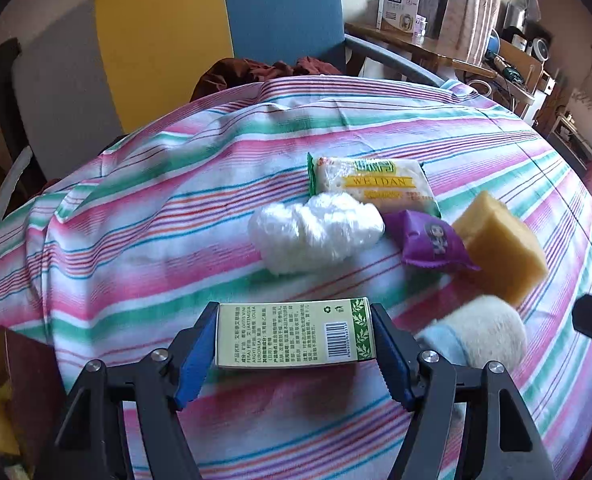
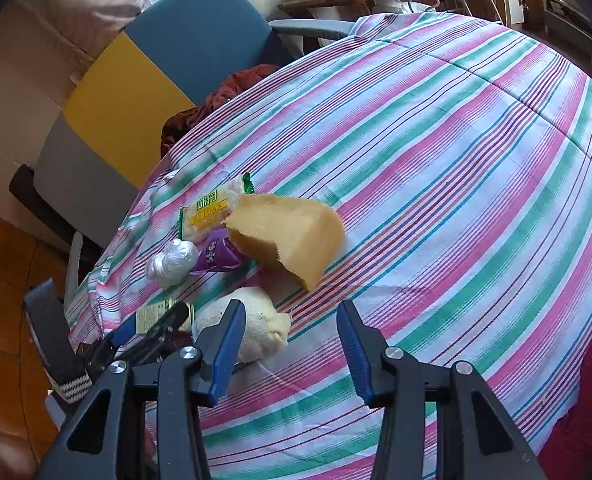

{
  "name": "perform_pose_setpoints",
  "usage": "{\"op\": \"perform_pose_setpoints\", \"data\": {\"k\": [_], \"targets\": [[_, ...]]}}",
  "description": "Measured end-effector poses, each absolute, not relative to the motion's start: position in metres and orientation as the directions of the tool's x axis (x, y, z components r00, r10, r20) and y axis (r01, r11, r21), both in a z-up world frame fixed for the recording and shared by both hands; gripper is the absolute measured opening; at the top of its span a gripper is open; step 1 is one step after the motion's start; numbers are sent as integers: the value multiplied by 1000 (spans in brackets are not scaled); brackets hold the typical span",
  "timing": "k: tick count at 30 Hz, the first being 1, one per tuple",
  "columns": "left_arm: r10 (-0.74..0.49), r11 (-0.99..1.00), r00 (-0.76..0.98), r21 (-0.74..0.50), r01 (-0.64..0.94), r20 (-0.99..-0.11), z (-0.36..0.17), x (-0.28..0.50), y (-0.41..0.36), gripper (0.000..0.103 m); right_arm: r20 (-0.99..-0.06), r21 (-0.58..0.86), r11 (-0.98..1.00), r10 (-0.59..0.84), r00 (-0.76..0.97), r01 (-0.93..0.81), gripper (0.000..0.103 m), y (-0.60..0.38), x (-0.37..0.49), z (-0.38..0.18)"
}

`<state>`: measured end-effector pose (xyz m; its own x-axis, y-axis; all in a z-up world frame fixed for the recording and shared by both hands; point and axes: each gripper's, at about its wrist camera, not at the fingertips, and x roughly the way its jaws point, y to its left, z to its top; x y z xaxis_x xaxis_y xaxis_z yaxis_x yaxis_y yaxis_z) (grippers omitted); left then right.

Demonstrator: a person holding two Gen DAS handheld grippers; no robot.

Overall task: Organize objects
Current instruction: 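Grasp the green printed box with the left tool while the right tool grasps a yellow sponge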

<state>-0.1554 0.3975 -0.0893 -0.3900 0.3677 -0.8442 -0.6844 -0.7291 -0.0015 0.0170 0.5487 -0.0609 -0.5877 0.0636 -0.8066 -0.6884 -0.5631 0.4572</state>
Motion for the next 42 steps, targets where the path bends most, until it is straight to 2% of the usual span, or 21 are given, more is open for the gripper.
{"op": "perform_pose_setpoints", "data": {"k": [10, 15, 19, 23, 33, 38, 40, 42], "targets": [[403, -762, -422, -42, -646, -812, -93, -101, 349, 72, -802, 467, -527, 85, -591, -710, 48, 555, 24, -62], [417, -761, -415, -61, -646, -809, -101, -103, 348, 73, -798, 462, -546, 89, -596, -699, 48, 553, 20, -61], [394, -753, -448, -2, -658, -803, -108, -98, 351, 72, -796, 455, -547, 105, -597, -703, 48, 552, 20, -60], [402, -763, -444, -25, -646, -801, -108, -100, 348, 72, -780, 466, -571, 94, -618, -676, 48, 547, 17, -57], [432, -763, -436, -62, -644, -789, -108, -101, 344, 72, -830, 416, -626, 34, -557, -659, 48, 539, -2, -58], [434, -763, -443, -59, -644, -784, -107, -100, 343, 72, -827, 372, -638, 103, -553, -674, 48, 550, -16, -44], [433, -763, -445, -56, -644, -784, -108, -100, 344, 72, -822, 331, -658, 150, -549, -676, 53, 556, -26, -38], [432, -763, -446, -54, -644, -783, -107, -99, 344, 72, -814, 264, -694, 212, -541, -669, 69, 560, -38, -34]]}}
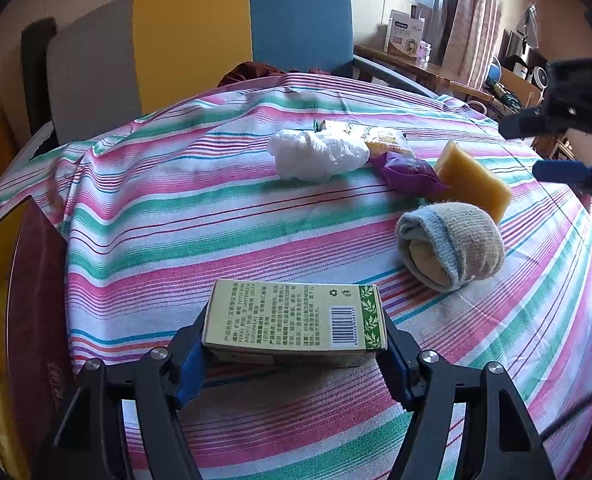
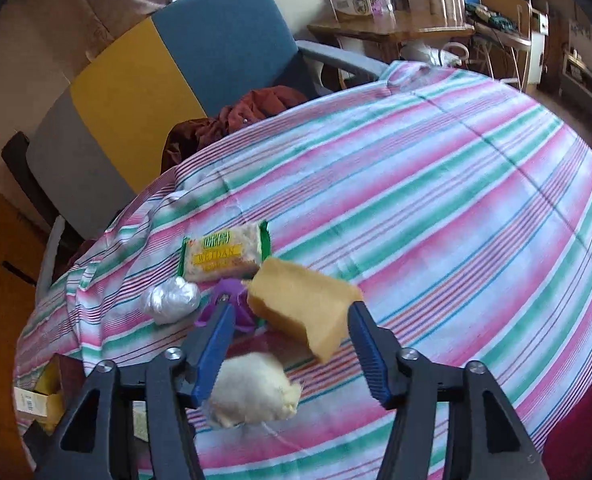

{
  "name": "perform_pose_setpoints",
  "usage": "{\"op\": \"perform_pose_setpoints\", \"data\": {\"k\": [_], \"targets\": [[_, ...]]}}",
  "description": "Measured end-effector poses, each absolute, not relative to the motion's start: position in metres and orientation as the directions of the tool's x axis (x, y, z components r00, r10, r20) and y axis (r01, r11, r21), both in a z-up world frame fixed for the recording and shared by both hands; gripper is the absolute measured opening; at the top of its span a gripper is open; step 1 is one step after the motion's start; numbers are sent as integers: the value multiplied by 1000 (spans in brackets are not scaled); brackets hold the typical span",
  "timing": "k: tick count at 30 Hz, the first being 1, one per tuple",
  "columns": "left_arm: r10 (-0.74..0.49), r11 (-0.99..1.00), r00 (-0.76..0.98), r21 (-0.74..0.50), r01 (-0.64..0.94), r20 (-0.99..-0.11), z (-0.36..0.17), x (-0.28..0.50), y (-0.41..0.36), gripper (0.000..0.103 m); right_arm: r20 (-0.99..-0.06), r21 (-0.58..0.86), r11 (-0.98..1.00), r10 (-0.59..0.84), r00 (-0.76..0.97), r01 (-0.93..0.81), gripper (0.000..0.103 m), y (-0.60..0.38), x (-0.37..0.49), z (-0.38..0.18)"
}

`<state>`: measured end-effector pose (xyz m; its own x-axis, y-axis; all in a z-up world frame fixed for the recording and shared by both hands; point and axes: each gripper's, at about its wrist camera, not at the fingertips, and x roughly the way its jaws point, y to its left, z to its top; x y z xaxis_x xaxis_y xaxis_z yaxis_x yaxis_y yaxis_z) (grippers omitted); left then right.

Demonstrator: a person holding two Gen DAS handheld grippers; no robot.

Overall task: Organize objects
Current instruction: 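Grasp the green printed box with the left tool while the right tool grasps a yellow sponge, then carry the green box into the gold tray and open the left tool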

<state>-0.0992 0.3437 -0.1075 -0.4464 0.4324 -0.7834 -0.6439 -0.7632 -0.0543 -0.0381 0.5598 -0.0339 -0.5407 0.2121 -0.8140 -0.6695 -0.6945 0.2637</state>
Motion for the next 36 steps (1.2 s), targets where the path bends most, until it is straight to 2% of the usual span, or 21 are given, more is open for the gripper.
{"op": "perform_pose_setpoints", "data": {"k": [2, 10, 11, 12, 13, 15, 17, 26, 36], "targets": [[434, -763, -447, -56, -644, -783, -108, -99, 343, 72, -817, 197, -733, 244, -522, -651, 73, 564, -51, -38], [427, -764, -455, -43, -643, -781, -108, -98, 345, 73, -883, 124, -781, 195, -427, -613, 73, 576, -70, -83], [426, -765, -456, -42, -643, -781, -108, -98, 345, 73, -886, 126, -780, 189, -423, -613, 71, 576, -70, -84], [426, -765, -457, -41, -643, -781, -108, -98, 345, 73, -889, 125, -782, 185, -418, -611, 60, 575, -70, -86], [426, -765, -457, -41, -643, -781, -109, -98, 345, 73, -889, 122, -783, 187, -418, -610, 60, 574, -68, -85], [427, -765, -458, -40, -643, -780, -109, -98, 345, 73, -887, 113, -786, 196, -418, -608, 52, 571, -67, -81], [426, -764, -459, -39, -644, -780, -109, -98, 344, 72, -888, 88, -779, 222, -403, -621, 51, 571, -66, -80], [419, -770, -447, -48, -637, -791, -105, -99, 343, 71, -889, 96, -746, 233, -394, -658, 52, 583, -62, -85], [452, -771, -515, -28, -636, -728, -45, -69, 324, 71, -885, 89, -749, 243, -396, -657, 51, 581, -63, -85]]}}
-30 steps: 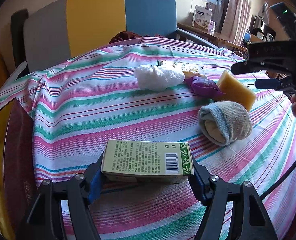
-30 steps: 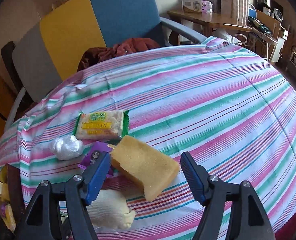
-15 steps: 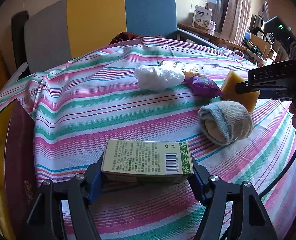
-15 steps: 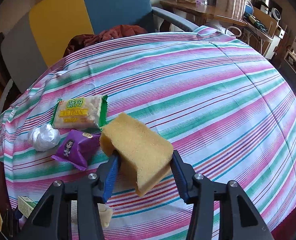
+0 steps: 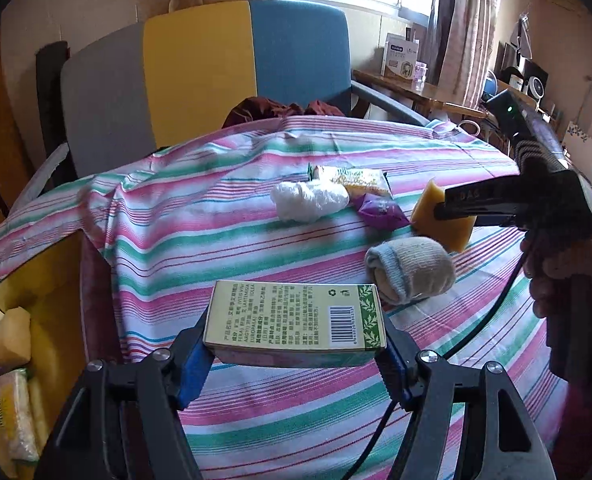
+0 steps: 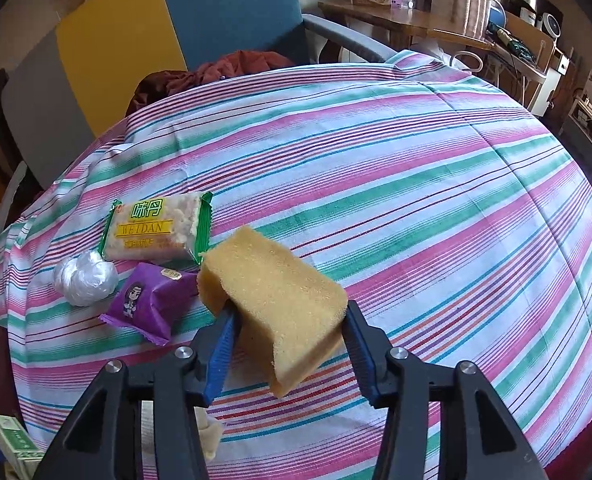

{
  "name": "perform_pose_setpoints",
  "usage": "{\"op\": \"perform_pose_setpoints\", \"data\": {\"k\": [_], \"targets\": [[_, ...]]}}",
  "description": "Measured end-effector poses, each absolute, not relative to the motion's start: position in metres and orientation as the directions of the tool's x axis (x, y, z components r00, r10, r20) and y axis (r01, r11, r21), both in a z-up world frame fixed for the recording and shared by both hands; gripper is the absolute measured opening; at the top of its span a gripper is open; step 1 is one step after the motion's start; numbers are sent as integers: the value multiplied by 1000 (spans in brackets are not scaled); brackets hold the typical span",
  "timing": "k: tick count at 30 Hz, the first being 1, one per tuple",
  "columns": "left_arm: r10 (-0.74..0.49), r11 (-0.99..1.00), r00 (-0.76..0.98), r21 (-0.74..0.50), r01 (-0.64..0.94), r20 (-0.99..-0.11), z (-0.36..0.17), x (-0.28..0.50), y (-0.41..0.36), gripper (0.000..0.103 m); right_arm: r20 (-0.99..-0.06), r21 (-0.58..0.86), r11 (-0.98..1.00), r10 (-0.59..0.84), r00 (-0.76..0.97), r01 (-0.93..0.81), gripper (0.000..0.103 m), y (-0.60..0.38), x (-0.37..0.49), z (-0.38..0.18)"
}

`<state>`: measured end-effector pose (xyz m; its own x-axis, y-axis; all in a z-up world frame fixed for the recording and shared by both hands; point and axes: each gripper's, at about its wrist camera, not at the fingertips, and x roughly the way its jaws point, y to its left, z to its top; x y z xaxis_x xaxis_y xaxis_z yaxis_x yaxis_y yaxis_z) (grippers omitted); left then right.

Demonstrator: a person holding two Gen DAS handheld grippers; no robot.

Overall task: Organize objects
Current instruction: 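Carry the green box into the gold tray and open the left tool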

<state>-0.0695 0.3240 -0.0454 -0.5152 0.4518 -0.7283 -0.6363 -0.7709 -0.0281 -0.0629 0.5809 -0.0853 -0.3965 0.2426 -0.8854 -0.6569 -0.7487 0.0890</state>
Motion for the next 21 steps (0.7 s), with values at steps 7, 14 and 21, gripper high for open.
{"op": "perform_pose_setpoints", "data": {"k": [7, 14, 21], "targets": [[445, -789, -573, 1, -614, -689, -11, -59, 295, 71, -881, 64, -760, 261, -394, -647, 51, 577, -63, -86], [427, -821, -614, 0, -571, -664, 6, -52, 251, 71, -876, 48, -766, 277, -396, -641, 51, 573, -64, -89], [394, -858, -623, -27, -512, -675, 1, -57, 208, 72, -870, 44, -766, 286, -402, -642, 51, 571, -62, -90]]}}
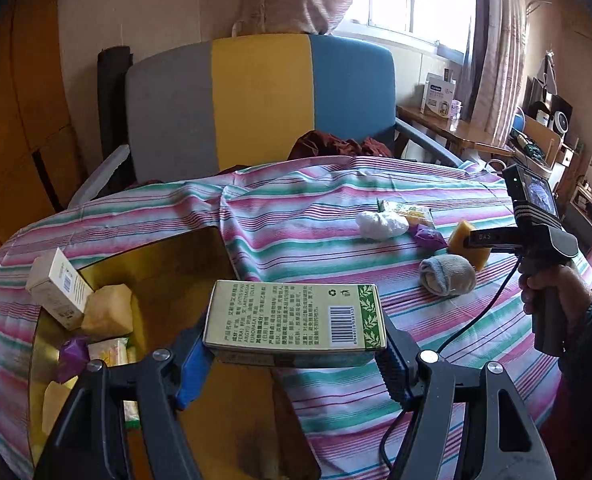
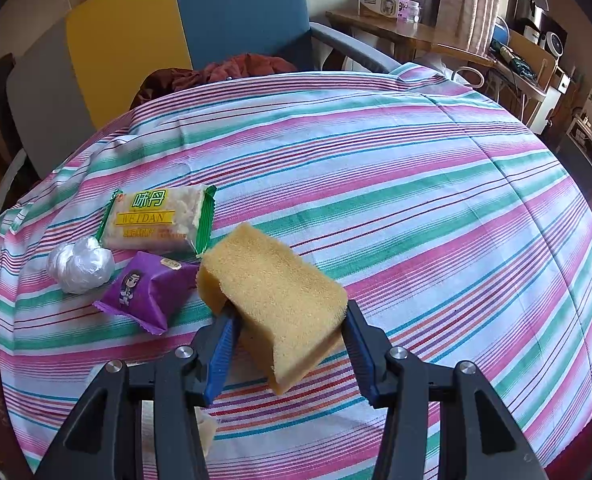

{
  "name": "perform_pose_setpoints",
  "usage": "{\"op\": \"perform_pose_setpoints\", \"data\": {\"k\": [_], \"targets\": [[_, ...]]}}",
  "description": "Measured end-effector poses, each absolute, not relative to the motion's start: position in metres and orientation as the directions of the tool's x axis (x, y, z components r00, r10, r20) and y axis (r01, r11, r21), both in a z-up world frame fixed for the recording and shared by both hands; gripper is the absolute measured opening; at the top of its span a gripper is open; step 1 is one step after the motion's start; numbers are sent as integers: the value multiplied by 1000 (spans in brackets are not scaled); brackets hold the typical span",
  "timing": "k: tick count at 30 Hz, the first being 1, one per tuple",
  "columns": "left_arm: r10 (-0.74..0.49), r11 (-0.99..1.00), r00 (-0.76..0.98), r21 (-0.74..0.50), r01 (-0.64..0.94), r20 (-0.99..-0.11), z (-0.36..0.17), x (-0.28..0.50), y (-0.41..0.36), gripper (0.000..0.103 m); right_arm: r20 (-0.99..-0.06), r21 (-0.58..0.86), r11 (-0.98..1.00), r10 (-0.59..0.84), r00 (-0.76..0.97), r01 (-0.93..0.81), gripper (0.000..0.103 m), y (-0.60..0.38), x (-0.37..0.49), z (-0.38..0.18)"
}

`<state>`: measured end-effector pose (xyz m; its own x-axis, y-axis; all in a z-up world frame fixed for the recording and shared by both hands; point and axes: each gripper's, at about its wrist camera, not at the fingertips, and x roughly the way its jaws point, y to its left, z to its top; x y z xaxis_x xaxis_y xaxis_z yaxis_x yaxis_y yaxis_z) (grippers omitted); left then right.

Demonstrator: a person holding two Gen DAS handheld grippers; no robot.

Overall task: Organize objects
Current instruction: 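Carry the green box into the gold tray and open the left tool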

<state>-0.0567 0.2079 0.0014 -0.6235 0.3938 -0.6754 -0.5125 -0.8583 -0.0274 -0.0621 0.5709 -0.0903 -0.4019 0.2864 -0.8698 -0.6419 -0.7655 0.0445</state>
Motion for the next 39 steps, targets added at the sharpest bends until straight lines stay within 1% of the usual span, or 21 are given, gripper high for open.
{"op": "perform_pose_setpoints", "data": {"k": [4, 7, 12, 16, 20, 25, 27, 30, 31, 32, 33, 36, 38, 39], "targets": [[376, -878, -625, -48, -476, -684, -4, -62, 180, 71, -868, 34, -767, 295, -400, -640, 51, 569, -62, -91], [379, -892, -621, -92, -442, -686, -5, -67, 147, 71, -868, 25, -769, 301, -396, -639, 51, 567, -62, -91], [329, -937, -639, -154, -315, -695, -10, -84, 72, 71, -868, 16, -770, 305, -391, -637, 51, 567, -63, -90], [309, -950, -620, -200, -241, -721, -18, -102, 41, 71, -870, 9, -770, 309, -385, -637, 51, 566, -64, -90], [322, -946, -596, -220, -238, -736, -22, -125, 49, 71, -872, 5, -771, 308, -380, -637, 51, 566, -64, -90], [299, -949, -592, -168, -267, -748, -29, -165, 84, 72, -873, -1, -773, 310, -376, -634, 51, 566, -65, -90], [275, -955, -579, -147, -259, -767, -38, -187, 94, 73, -874, -2, -774, 310, -375, -634, 51, 567, -66, -90], [248, -962, -575, -128, -242, -780, -52, -215, 102, 77, -873, -8, -774, 313, -373, -633, 51, 566, -67, -90], [220, -968, -580, -103, -228, -784, -56, -221, 104, 78, -873, -10, -775, 315, -372, -632, 51, 566, -67, -91], [196, -973, -582, -83, -215, -789, -60, -226, 105, 79, -873, -10, -775, 315, -373, -632, 51, 566, -67, -90], [195, -972, -575, -77, -222, -794, -65, -230, 107, 83, -873, -11, -776, 315, -373, -631, 51, 566, -67, -91], [158, -976, -574, -38, -215, -804, -73, -231, 105, 83, -872, -17, -778, 319, -371, -628, 51, 566, -69, -91], [169, -975, -577, -49, -218, -799, -72, -224, 102, 83, -872, -20, -779, 321, -370, -627, 51, 566, -69, -91], [156, -977, -590, -38, -209, -792, -70, -218, 100, 83, -871, -22, -779, 322, -370, -626, 51, 566, -70, -91]]}}
